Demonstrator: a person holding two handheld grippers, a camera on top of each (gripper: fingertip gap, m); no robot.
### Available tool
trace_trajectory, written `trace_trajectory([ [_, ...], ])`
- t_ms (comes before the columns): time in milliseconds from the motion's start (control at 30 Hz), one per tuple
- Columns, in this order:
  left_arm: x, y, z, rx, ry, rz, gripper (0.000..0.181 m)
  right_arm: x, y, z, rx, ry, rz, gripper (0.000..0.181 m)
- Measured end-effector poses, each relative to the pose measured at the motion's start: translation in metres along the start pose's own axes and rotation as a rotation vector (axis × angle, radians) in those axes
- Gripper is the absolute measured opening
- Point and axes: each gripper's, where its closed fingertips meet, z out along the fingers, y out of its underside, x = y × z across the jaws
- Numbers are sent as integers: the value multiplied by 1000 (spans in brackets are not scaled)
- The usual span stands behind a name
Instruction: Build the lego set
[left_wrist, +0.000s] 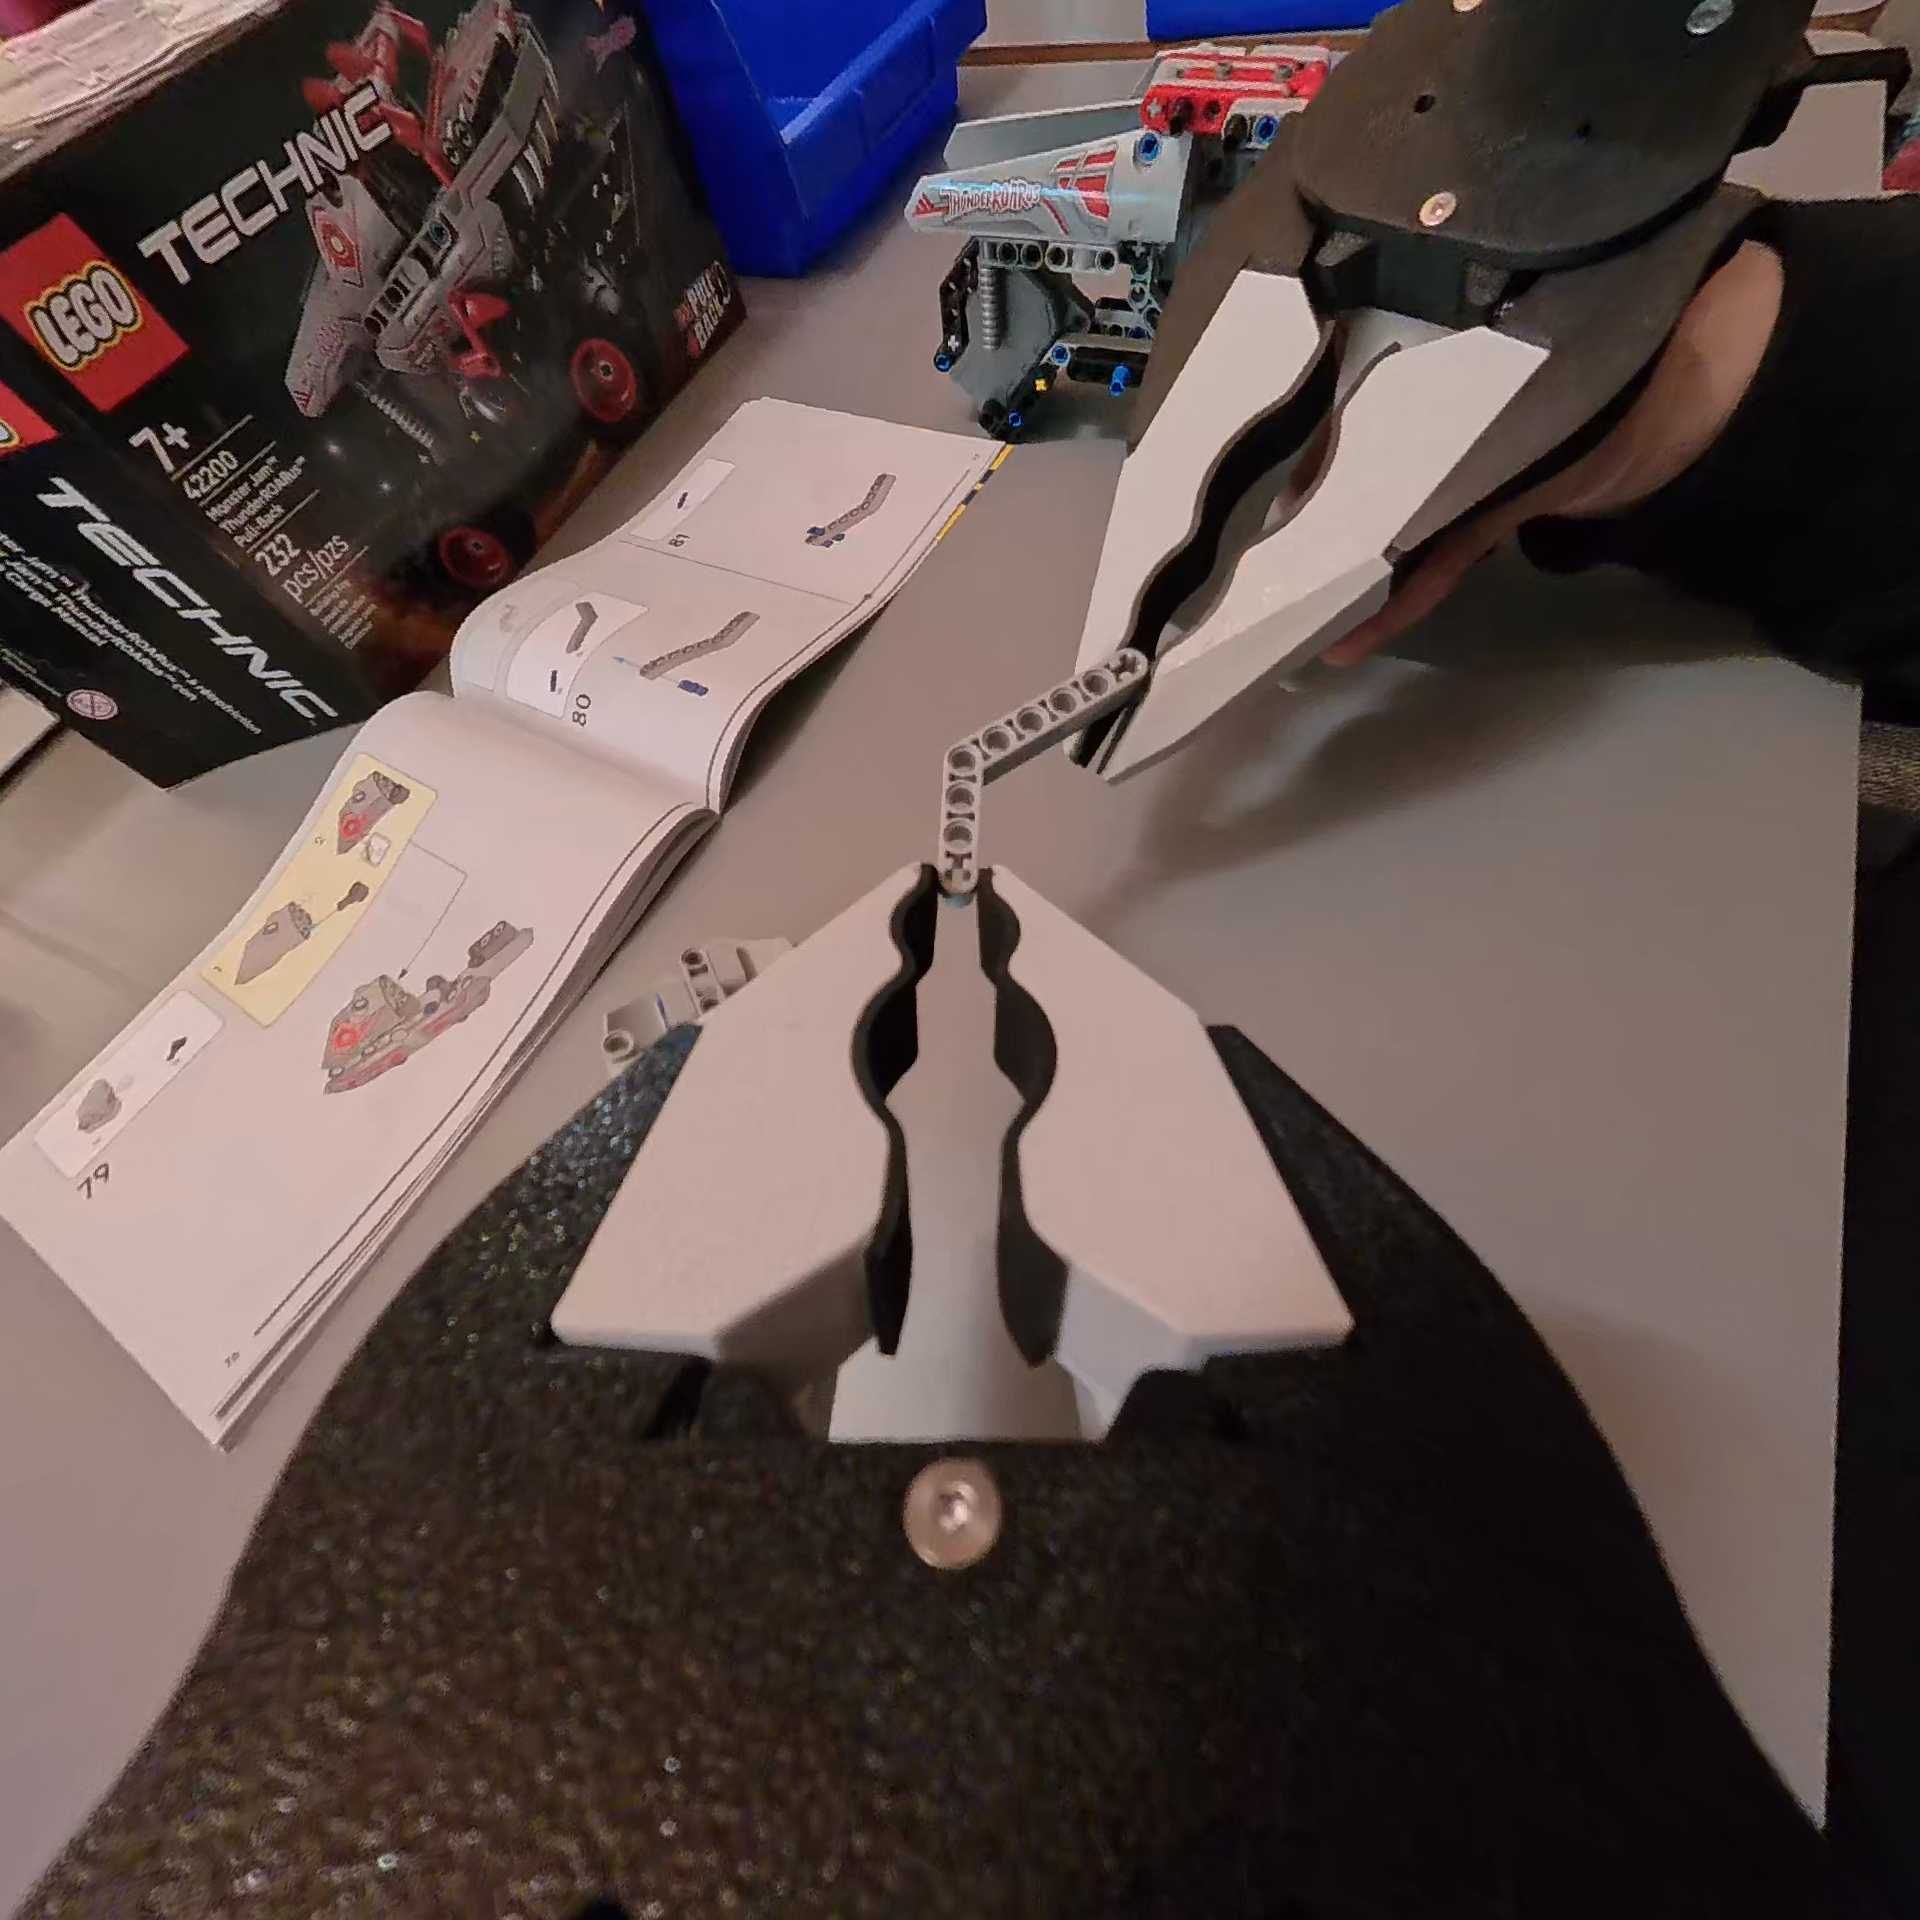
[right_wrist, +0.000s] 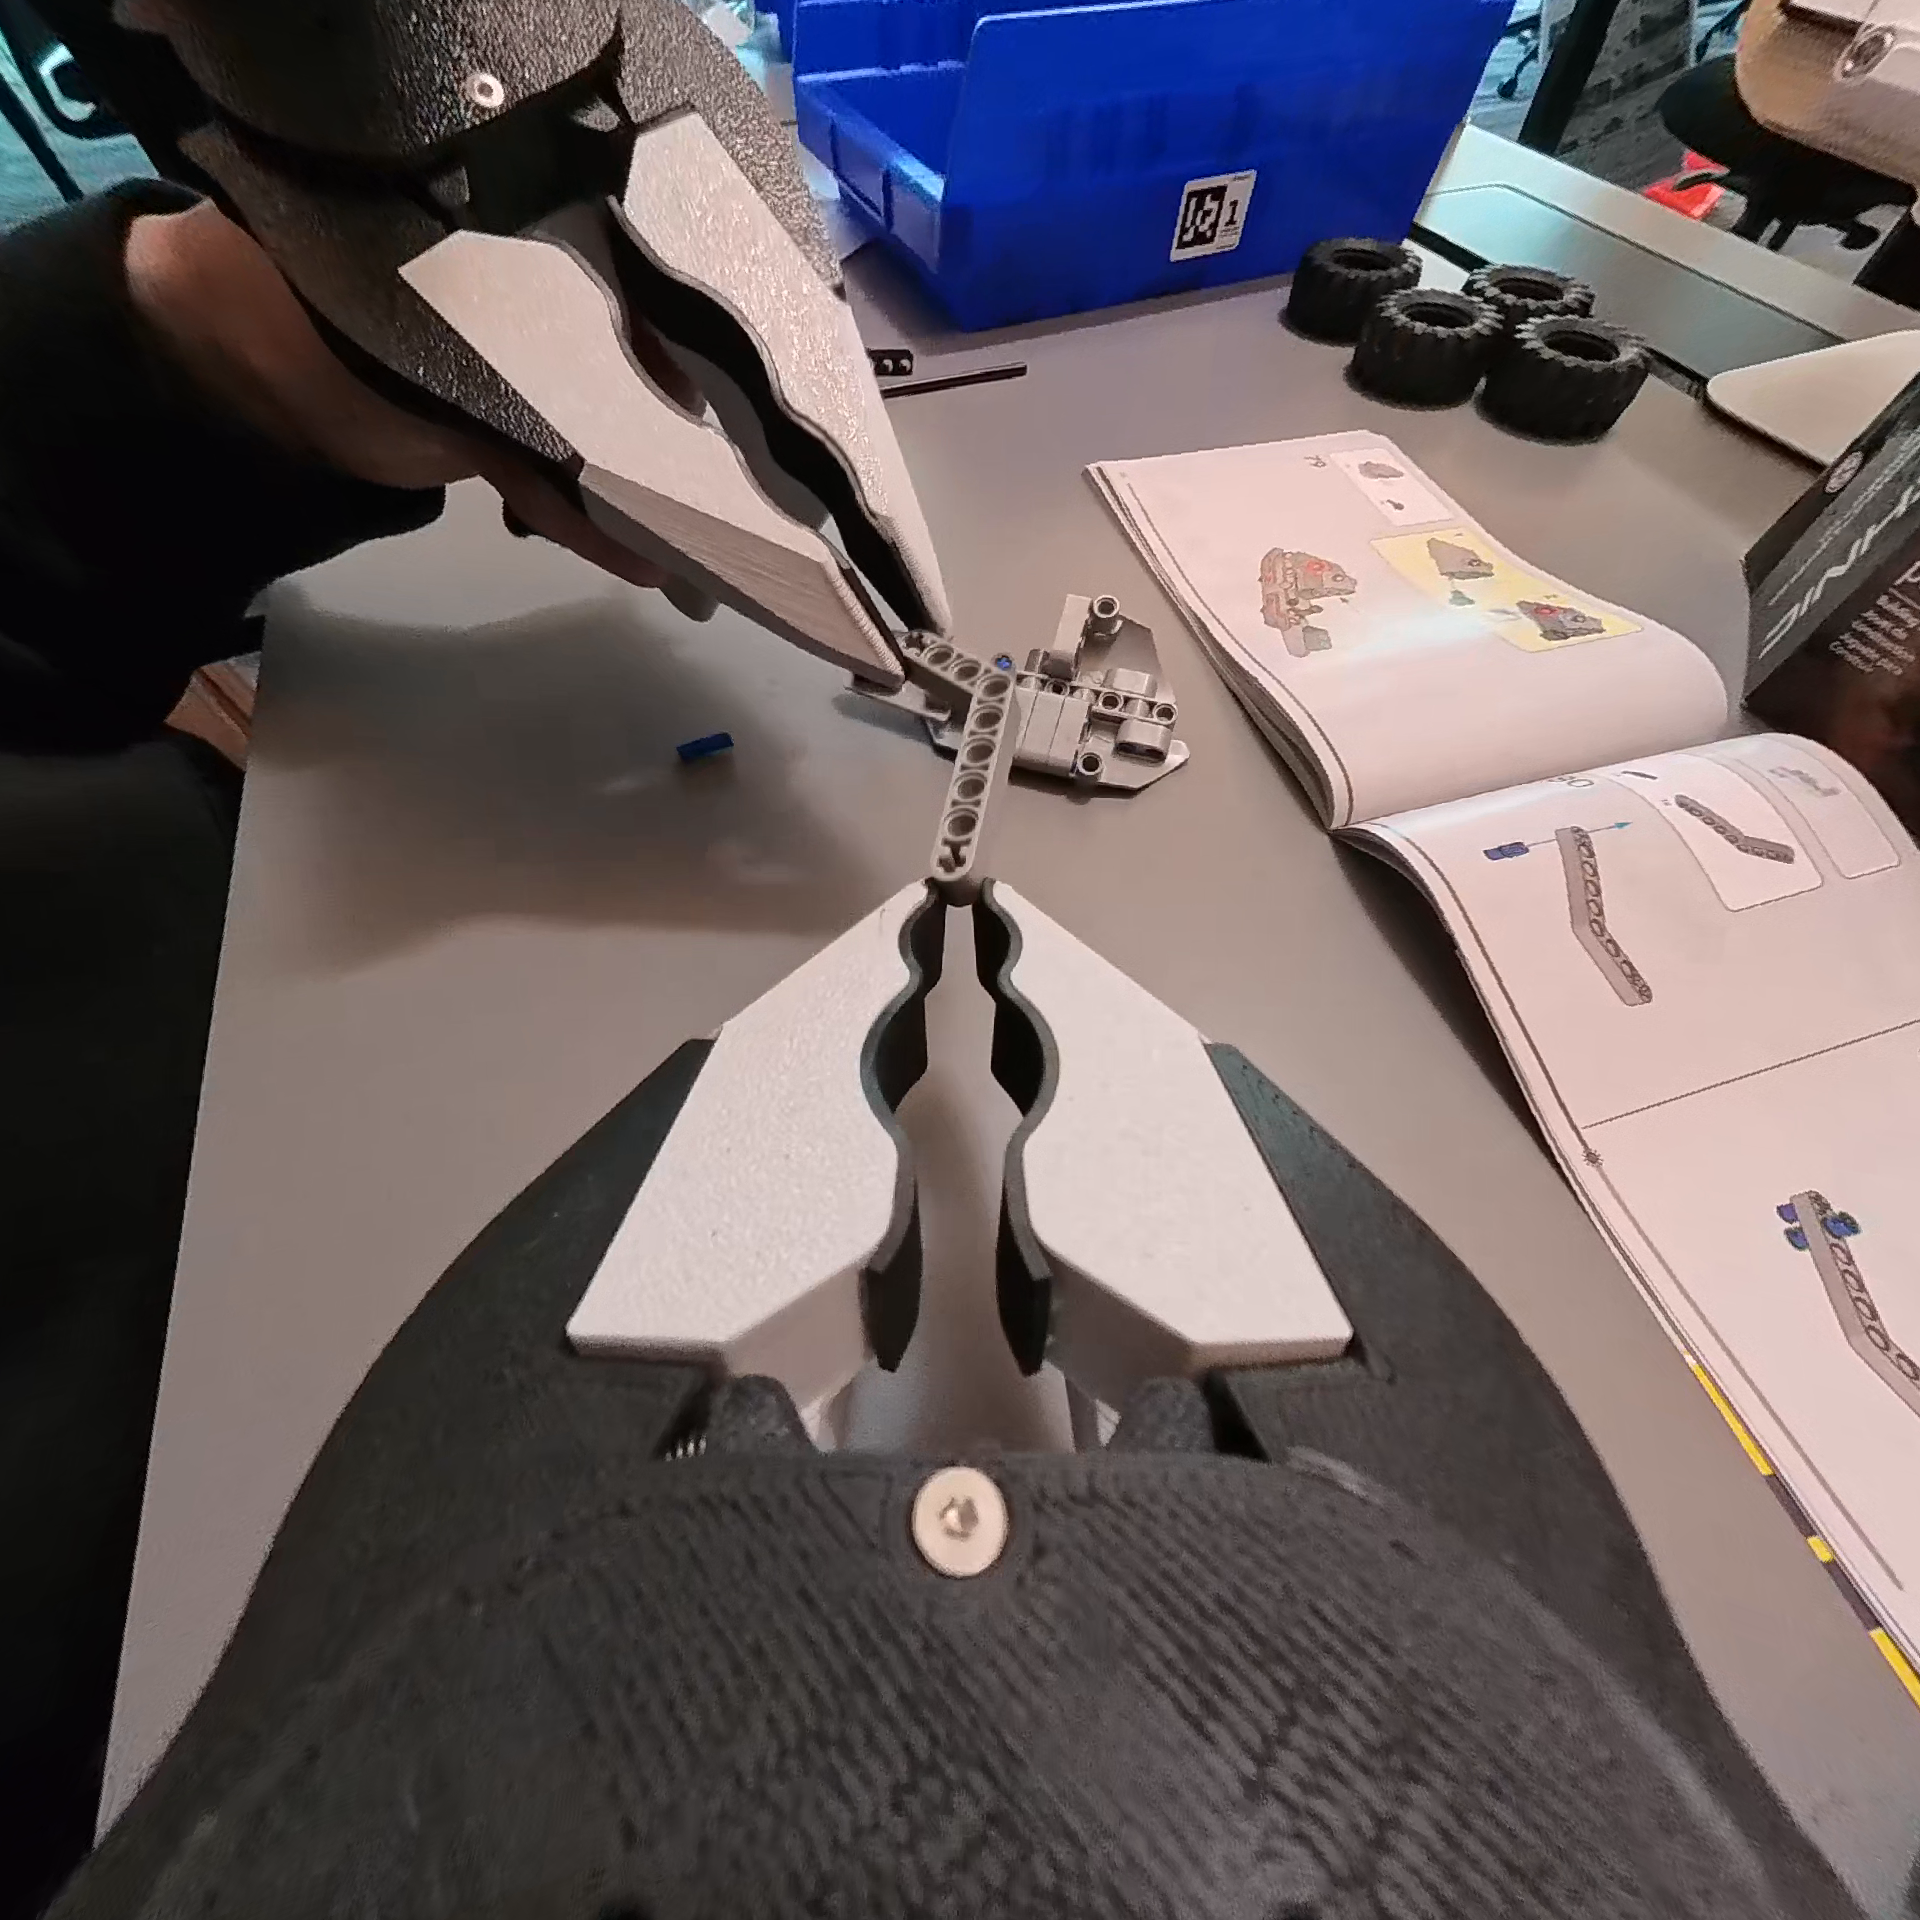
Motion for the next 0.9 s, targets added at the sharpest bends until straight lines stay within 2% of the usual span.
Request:
trace_trajectory([
  [900,1,6,2,-9,30,-34,4,-1,1,1,-8,2,-20,4],
])
